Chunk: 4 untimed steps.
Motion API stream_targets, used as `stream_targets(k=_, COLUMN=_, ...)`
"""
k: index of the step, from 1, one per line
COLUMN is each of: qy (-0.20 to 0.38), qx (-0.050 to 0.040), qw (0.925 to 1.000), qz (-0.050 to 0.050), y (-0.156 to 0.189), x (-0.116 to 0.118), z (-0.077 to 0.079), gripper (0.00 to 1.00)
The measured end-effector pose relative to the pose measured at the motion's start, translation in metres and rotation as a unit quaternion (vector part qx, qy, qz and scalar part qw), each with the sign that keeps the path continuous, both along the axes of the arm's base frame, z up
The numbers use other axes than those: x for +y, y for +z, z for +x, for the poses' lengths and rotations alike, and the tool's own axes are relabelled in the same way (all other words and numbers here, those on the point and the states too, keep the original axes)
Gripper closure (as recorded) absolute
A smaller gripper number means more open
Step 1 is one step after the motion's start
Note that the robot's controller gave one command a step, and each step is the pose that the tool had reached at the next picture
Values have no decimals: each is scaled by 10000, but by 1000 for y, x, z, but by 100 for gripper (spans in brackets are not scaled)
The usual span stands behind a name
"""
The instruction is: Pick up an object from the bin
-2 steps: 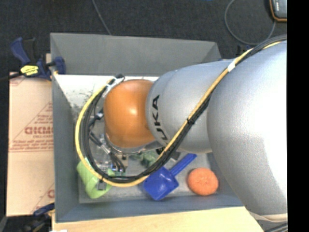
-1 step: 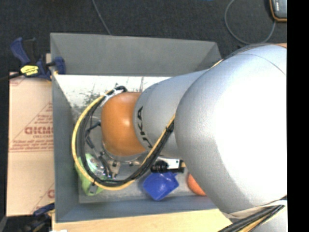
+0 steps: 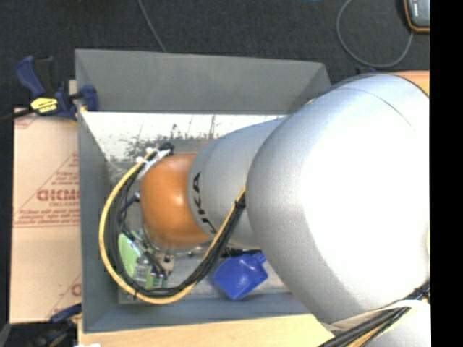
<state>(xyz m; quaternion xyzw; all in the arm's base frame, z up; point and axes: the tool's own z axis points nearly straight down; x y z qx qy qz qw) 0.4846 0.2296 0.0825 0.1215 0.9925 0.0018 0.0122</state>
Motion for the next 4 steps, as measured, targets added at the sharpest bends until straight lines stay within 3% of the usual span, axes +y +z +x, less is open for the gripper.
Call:
stream_targets(k=1, qy=-2647, qx=67, qw=9642, qz=132, y=-1, x=6, z=14, gripper=100)
stream_targets(k=2, qy=-2648, qx=65, qw=9642, qz=132, y=-1, x=6, z=14, gripper=100)
stream_targets(k=4, qy=-2635, qx=89, qw=9646, qz=90, y=41, x=2, z=12, gripper=100)
